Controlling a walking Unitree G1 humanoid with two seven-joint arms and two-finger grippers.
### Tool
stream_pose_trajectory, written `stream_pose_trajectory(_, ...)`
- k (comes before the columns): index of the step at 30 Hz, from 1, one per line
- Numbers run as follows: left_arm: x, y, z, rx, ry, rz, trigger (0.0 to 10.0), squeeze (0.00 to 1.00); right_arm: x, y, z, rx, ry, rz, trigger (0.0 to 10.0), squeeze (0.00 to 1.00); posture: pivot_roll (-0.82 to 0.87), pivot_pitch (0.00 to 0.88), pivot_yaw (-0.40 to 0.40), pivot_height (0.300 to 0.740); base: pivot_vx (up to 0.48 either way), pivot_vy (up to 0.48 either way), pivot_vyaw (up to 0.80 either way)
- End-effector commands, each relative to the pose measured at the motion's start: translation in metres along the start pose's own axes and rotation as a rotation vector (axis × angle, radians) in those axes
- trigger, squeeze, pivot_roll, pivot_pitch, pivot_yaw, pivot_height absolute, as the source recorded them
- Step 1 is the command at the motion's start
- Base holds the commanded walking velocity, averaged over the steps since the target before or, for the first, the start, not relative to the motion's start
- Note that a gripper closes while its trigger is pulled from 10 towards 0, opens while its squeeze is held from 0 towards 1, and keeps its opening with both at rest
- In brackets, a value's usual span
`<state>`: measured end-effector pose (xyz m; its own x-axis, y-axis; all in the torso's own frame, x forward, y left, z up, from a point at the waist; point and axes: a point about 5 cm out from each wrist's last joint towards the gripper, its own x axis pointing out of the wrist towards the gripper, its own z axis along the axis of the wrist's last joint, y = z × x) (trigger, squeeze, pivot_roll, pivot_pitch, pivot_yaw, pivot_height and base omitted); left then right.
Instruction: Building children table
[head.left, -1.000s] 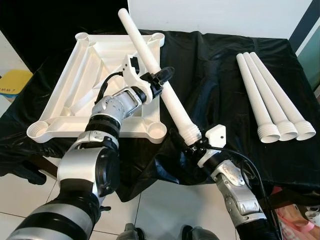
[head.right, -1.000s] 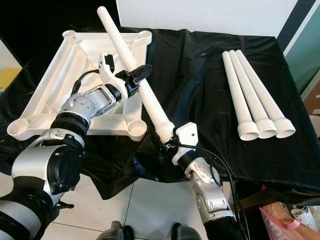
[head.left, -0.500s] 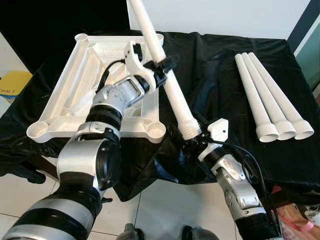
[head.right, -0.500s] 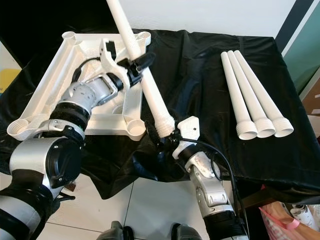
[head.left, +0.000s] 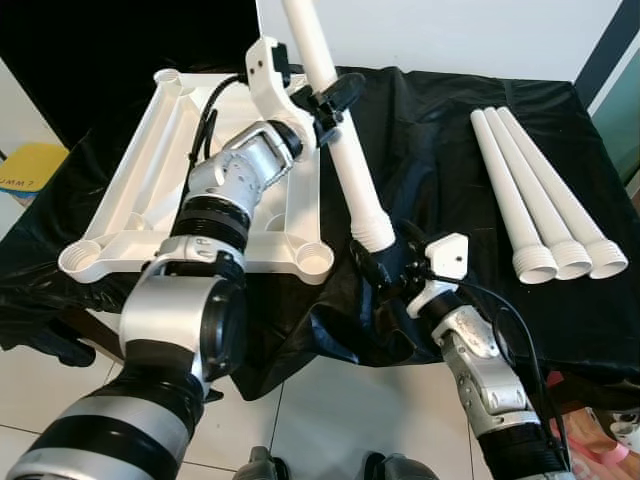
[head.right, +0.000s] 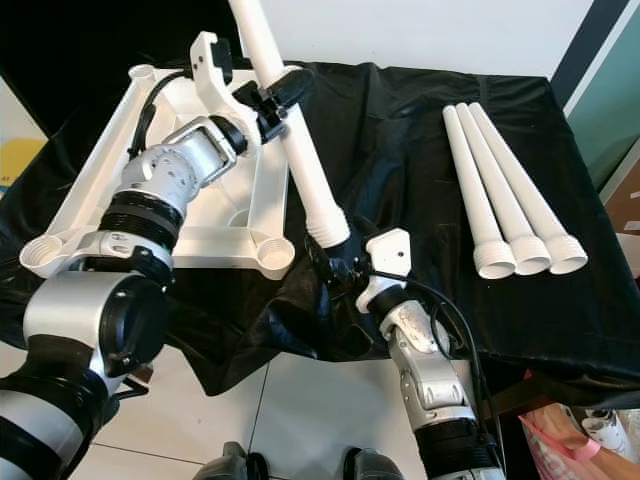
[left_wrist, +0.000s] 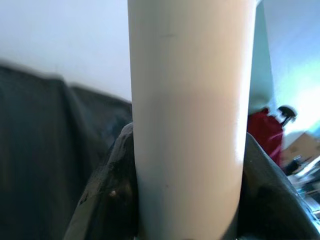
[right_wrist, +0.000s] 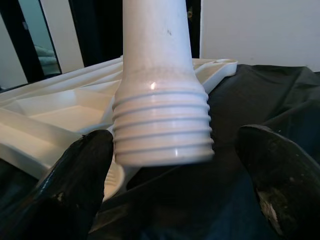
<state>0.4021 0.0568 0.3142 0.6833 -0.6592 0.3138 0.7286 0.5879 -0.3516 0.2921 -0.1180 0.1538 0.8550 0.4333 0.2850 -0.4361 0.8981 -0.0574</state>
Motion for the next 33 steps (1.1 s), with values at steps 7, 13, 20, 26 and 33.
stream_pose_trajectory(7, 0.009, -0.027, 0.002, 0.211, -0.043, -0.103, 10.0, 0.00, 0.005, -0.009, 0.005, -0.042, 0.036, -0.001, 10.0, 0.00, -0.10, 0.044, -0.002, 0.740, 0.000, 0.000, 0.00)
stream_pose_trajectory(13, 0.015, -0.052, -0.016, 0.333, -0.024, -0.178, 10.0, 0.00, 0.015, -0.010, 0.012, -0.066, 0.049, 0.014, 10.0, 0.00, -0.10, 0.052, -0.005, 0.740, 0.000, 0.000, 0.00)
stream_pose_trajectory(20, 0.017, -0.076, -0.037, 0.357, -0.010, -0.243, 10.0, 0.00, 0.030, -0.016, 0.019, -0.104, 0.057, -0.013, 10.0, 0.00, -0.09, 0.070, -0.006, 0.740, 0.000, 0.000, 0.00)
stream_pose_trajectory(26, 0.017, -0.089, -0.045, 0.367, -0.011, -0.275, 10.0, 0.00, 0.038, -0.018, 0.020, -0.124, 0.075, -0.038, 10.0, 0.00, -0.09, 0.074, -0.007, 0.740, 0.000, 0.000, 0.00)
stream_pose_trajectory(33, 0.016, -0.115, -0.063, 0.378, 0.005, -0.350, 10.0, 0.00, 0.055, -0.017, 0.022, -0.126, 0.120, -0.051, 10.0, 0.00, -0.08, 0.095, -0.010, 0.740, 0.000, 0.000, 0.00)
